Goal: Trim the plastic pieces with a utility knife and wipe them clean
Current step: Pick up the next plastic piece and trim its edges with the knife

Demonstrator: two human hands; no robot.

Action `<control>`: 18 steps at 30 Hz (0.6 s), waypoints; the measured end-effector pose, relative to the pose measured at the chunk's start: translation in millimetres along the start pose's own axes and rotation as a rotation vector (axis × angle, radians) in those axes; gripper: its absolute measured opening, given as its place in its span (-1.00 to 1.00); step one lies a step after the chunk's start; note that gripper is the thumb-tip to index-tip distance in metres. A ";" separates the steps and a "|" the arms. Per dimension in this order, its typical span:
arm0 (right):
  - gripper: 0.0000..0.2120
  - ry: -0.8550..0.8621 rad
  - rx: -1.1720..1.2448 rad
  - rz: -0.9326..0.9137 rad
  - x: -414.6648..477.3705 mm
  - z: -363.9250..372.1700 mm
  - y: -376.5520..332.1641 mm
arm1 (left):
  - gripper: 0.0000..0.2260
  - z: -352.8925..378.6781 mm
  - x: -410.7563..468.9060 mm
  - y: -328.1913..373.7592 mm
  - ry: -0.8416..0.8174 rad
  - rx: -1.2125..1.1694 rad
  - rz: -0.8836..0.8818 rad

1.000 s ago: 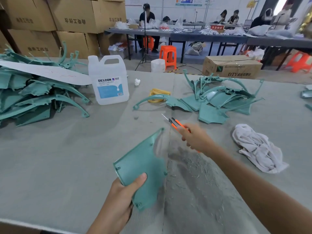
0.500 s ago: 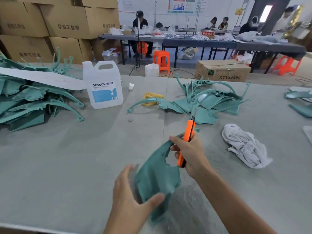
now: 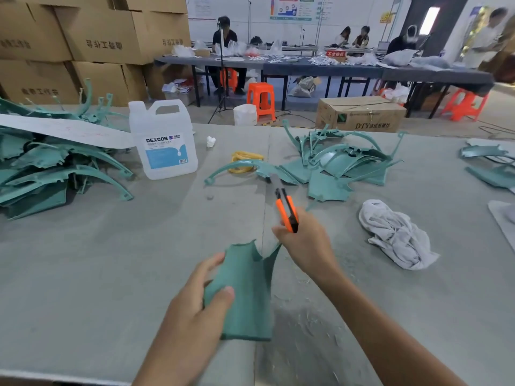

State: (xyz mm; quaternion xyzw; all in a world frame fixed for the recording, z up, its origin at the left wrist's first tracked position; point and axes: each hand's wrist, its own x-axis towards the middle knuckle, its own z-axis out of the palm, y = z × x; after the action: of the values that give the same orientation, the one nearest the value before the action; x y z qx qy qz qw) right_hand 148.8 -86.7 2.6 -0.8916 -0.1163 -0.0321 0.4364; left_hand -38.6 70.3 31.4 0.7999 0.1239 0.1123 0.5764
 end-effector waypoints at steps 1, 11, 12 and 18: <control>-0.78 -0.040 -0.071 -0.013 0.9 2.2 1.0 | -0.51 -3.9 3.5 -1.7 -0.043 -0.020 -0.037; -0.79 -0.290 -0.180 -0.033 -3.7 28.5 20.0 | -0.58 2.9 44.4 -50.0 -0.203 0.487 -0.132; -0.79 -0.290 -0.182 -0.030 -2.5 28.2 21.0 | -0.60 6.5 49.1 -52.7 -0.190 0.604 -0.108; -0.73 -0.267 -0.220 -0.037 4.8 27.7 27.9 | -0.68 27.2 74.5 -67.8 -0.175 0.730 0.022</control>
State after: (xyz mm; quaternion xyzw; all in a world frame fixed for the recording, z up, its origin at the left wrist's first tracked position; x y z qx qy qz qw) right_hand 158.7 -80.6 -35.3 -0.9281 -0.1854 0.0662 0.3160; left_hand 35.9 91.1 -38.7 0.9606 0.0974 -0.0017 0.2603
